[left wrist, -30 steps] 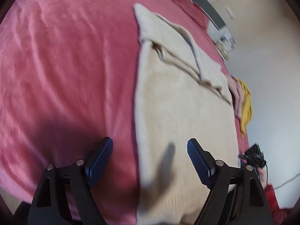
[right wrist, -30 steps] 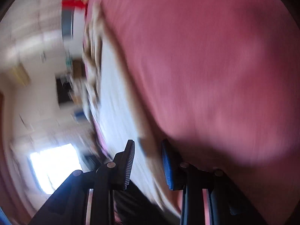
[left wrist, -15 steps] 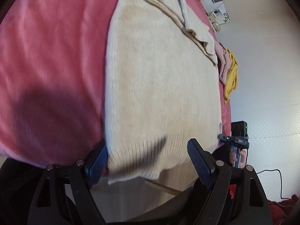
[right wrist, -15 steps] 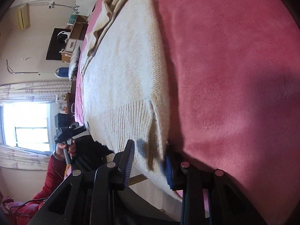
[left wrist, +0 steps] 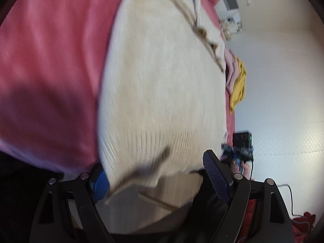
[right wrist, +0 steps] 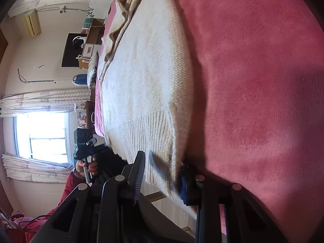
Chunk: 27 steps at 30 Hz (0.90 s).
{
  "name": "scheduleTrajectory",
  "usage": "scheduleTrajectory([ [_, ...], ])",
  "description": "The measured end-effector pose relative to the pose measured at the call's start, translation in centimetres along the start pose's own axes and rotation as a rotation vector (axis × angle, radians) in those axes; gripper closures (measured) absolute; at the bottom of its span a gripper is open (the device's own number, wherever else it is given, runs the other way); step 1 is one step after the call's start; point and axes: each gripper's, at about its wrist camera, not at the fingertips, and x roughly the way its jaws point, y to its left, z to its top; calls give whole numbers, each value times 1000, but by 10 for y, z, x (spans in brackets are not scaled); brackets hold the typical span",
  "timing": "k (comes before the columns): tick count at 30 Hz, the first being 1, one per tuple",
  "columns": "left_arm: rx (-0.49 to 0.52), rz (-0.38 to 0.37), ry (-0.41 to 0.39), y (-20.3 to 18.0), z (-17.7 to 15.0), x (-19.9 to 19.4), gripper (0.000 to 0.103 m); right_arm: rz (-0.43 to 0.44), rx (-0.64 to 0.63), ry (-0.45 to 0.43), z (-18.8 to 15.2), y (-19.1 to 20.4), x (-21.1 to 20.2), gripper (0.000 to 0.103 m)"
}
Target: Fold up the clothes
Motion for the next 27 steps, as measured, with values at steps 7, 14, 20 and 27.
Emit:
scheduleTrajectory([
  [7,-65,273,155,6,-5,53,19,1,0,-5,8,9,8,74],
  [14,-138,160,36,12,-6,35,19,18,11,-8,16,6,12,74],
  [20,-95,21,203,-3,-13,49,19,-6,-15,7,18,11,14,74],
  [27,-128,-11,164,2,-9,36,19,-78,-53,18,18,15,19,84],
])
